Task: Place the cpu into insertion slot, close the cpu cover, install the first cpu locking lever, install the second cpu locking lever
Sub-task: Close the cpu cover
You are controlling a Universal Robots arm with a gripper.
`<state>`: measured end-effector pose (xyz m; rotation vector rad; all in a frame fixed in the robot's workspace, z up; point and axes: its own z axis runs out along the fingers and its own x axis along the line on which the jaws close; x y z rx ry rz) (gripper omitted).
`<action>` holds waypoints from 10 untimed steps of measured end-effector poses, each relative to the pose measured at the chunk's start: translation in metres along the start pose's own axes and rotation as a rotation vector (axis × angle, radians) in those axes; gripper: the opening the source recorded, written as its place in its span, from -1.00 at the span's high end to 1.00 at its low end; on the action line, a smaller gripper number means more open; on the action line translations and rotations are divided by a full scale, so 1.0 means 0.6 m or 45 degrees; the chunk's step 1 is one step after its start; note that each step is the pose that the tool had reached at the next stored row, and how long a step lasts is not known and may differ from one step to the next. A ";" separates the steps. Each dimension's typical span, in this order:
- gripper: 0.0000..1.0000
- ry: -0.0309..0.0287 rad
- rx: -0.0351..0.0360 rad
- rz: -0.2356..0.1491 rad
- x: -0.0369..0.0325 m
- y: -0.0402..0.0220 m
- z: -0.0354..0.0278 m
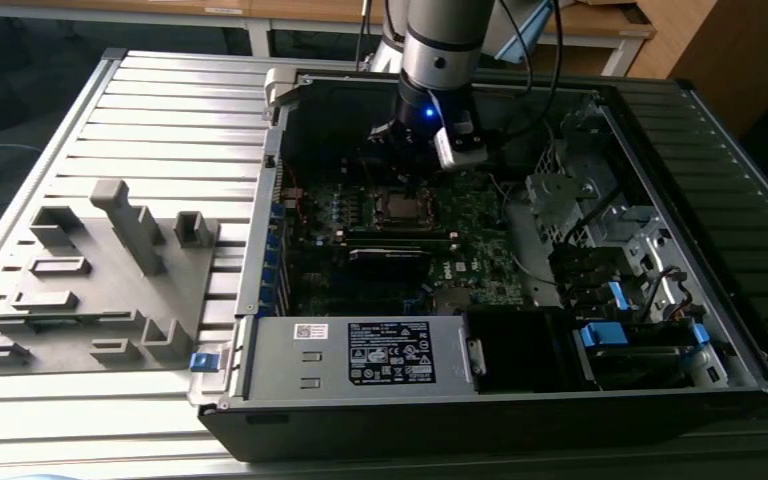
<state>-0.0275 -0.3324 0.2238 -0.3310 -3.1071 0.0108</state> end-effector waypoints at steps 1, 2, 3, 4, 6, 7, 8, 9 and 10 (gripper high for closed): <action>0.79 -0.0002 0.0001 -0.020 0.000 0.000 0.000; 0.79 -0.0003 0.0003 -0.040 0.000 0.000 0.001; 0.79 -0.0004 0.0004 -0.060 0.000 0.000 0.001; 0.79 -0.0006 0.0005 -0.081 0.000 0.000 0.001; 0.79 -0.0009 0.0010 -0.123 0.000 0.000 0.002; 0.79 -0.0011 0.0014 -0.144 0.000 0.000 0.002; 0.79 -0.0013 0.0017 -0.166 0.000 0.000 0.002; 0.79 -0.0015 0.0020 -0.187 0.000 0.000 0.003; 0.79 -0.0016 0.0024 -0.208 0.000 0.000 0.003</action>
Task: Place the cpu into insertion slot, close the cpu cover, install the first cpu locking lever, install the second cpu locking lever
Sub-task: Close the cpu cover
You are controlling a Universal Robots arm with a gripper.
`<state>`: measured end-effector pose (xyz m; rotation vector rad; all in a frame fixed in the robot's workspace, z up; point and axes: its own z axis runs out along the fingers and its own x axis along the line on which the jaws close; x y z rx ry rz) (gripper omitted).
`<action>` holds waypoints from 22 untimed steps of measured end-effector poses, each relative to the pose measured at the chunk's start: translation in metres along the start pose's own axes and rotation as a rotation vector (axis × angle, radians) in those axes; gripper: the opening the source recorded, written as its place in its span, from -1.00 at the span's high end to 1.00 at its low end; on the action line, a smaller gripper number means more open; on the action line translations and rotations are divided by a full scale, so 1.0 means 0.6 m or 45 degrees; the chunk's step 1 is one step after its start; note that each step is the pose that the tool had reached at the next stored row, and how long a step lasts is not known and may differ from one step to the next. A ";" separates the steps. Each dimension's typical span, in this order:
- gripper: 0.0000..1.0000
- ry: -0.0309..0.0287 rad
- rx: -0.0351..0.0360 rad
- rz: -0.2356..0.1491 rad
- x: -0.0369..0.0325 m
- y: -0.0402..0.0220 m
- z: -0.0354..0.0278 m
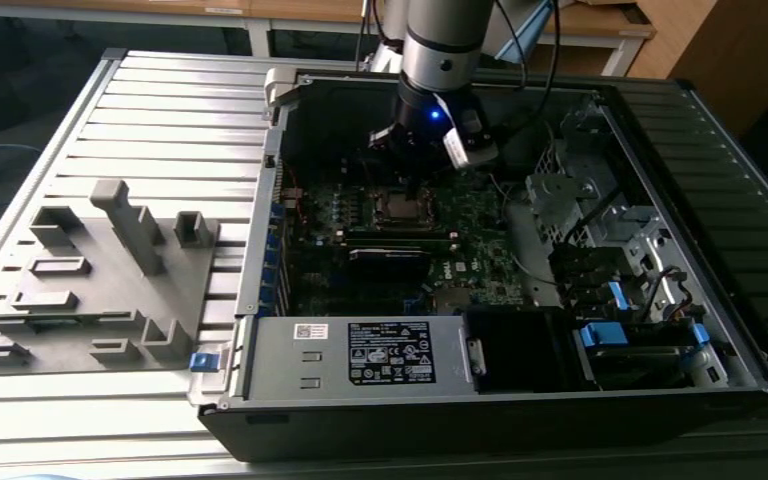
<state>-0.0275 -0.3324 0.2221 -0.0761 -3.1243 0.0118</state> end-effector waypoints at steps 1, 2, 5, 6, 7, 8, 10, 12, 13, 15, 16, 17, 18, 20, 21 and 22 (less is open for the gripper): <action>0.79 -0.0006 0.0003 -0.011 0.000 0.000 0.000; 0.79 -0.0029 0.0001 -0.013 0.000 0.000 0.000; 0.79 -0.0385 -0.0019 -0.016 0.002 0.000 0.001; 0.79 -0.0483 -0.0027 -0.016 0.003 0.000 0.002; 0.79 -0.0512 -0.0026 -0.015 0.003 0.000 0.002; 0.79 -0.0512 -0.0025 -0.008 0.003 0.000 0.003; 0.79 -0.0511 -0.0023 0.018 0.004 0.000 0.003; 0.79 -0.0509 -0.0021 0.047 0.004 0.000 0.005; 0.79 -0.0507 -0.0020 0.057 0.005 0.000 0.005; 0.79 -0.0507 -0.0018 0.061 0.008 -0.001 0.005; 0.79 -0.0508 -0.0021 0.061 0.009 -0.001 0.006; 0.79 -0.0508 -0.0020 0.061 0.011 -0.001 0.006; 0.79 -0.0508 -0.0020 0.061 0.013 -0.001 0.007; 0.79 -0.0508 -0.0021 0.061 0.018 -0.001 0.008; 0.79 -0.0508 -0.0021 0.061 0.021 -0.001 0.009; 0.79 -0.0508 -0.0021 0.061 0.023 -0.001 0.010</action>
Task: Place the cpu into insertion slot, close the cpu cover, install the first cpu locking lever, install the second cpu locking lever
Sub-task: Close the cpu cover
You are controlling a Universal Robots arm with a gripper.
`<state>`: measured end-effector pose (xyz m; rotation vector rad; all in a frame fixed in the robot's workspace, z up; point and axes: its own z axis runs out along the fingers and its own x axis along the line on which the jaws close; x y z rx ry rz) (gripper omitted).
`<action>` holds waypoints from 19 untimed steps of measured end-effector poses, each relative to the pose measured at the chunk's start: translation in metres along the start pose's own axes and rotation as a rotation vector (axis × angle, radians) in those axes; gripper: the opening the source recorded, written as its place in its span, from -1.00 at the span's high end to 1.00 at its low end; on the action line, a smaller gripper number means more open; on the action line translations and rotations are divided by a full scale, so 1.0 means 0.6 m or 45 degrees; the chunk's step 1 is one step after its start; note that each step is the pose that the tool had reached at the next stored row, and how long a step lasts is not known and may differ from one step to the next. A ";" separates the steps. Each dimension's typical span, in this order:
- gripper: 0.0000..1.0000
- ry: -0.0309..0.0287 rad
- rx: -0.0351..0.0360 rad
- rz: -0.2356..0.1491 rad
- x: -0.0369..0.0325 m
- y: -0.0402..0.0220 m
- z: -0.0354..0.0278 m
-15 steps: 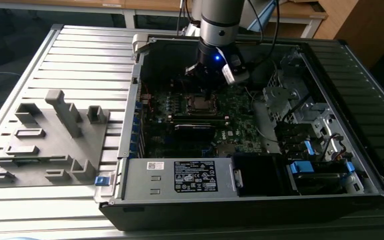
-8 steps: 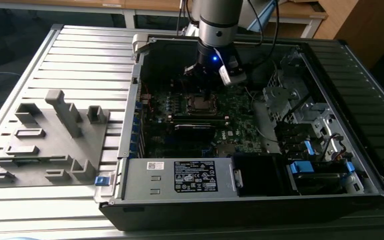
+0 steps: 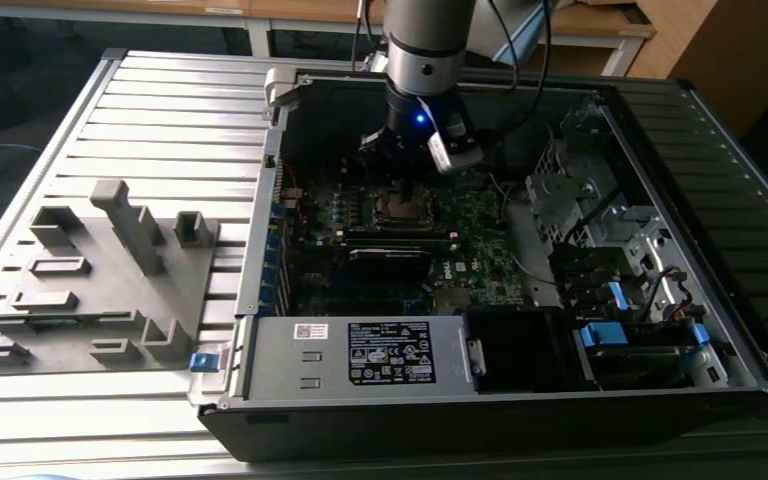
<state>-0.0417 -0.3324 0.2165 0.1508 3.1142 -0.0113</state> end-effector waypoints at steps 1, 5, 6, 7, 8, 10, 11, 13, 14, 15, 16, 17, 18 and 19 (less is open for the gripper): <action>0.79 0.0000 0.0001 0.000 0.003 0.000 0.001; 0.79 0.0000 0.0000 0.002 0.017 -0.002 0.003; 0.79 0.0000 0.0001 0.003 0.020 -0.002 0.003; 0.79 -0.0001 -0.0001 0.003 0.021 -0.002 0.004; 0.79 0.0001 0.0002 0.003 0.022 -0.002 0.004; 0.79 -0.0001 0.0000 0.003 0.025 -0.002 0.004; 0.79 0.0001 0.0002 0.003 0.028 -0.003 0.004; 0.79 0.0001 0.0002 0.003 0.035 -0.003 0.005; 0.79 0.0001 0.0002 0.003 0.038 -0.004 0.005; 0.79 0.0000 0.0001 0.004 0.041 -0.004 0.006; 0.79 0.0000 0.0000 0.004 0.043 -0.004 0.007; 0.79 0.0000 0.0000 0.004 0.045 -0.004 0.008; 0.79 0.0000 0.0000 0.004 0.047 -0.004 0.009; 0.79 0.0001 0.0002 0.004 0.048 -0.005 0.011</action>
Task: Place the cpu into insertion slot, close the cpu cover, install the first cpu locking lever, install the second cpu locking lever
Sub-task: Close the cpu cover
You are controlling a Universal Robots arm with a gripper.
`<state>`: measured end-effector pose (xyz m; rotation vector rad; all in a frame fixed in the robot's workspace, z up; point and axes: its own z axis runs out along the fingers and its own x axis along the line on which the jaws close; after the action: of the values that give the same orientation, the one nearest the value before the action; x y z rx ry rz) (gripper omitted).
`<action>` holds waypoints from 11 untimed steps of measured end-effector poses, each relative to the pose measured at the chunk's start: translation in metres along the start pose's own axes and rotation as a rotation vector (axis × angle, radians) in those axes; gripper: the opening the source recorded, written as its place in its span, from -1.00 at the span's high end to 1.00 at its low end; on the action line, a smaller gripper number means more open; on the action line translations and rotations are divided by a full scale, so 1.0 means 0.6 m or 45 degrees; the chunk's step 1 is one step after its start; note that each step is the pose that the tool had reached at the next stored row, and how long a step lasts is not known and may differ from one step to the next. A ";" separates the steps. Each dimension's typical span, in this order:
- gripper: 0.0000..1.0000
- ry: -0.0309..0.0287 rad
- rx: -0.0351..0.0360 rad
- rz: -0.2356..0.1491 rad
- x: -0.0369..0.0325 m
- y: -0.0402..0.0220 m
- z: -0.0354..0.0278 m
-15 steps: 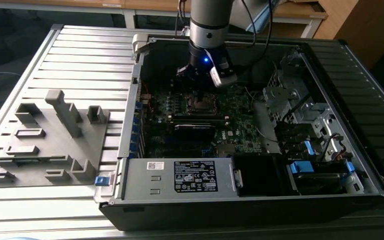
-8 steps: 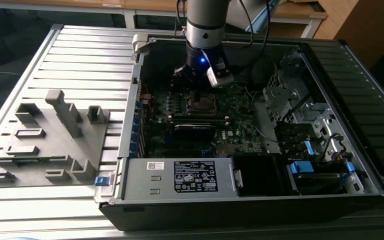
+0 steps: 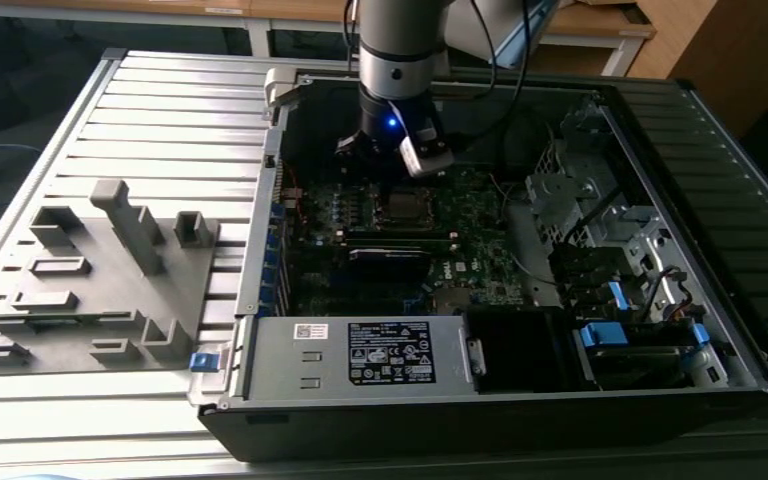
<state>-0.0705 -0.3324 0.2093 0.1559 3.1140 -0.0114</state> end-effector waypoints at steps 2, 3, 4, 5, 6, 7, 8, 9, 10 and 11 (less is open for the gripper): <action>0.79 0.0000 0.0000 0.000 0.002 0.000 0.001; 0.79 0.0001 0.0001 0.000 0.002 0.000 0.001; 0.79 0.0001 0.0002 0.000 0.002 0.000 0.001; 0.79 0.0001 0.0001 0.000 0.002 0.000 0.001; 0.79 0.0001 0.0001 0.000 0.002 0.000 0.001; 0.79 0.0000 0.0000 0.000 0.002 0.000 0.001; 0.79 0.0000 -0.0001 0.000 0.002 0.000 0.002; 0.79 -0.0002 -0.0004 -0.002 0.002 0.000 0.002; 0.79 -0.0002 -0.0004 -0.006 0.002 0.000 0.002; 0.79 -0.0001 -0.0004 -0.012 0.002 0.000 0.003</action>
<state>-0.0715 -0.3324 0.2077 0.1407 3.1146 -0.0111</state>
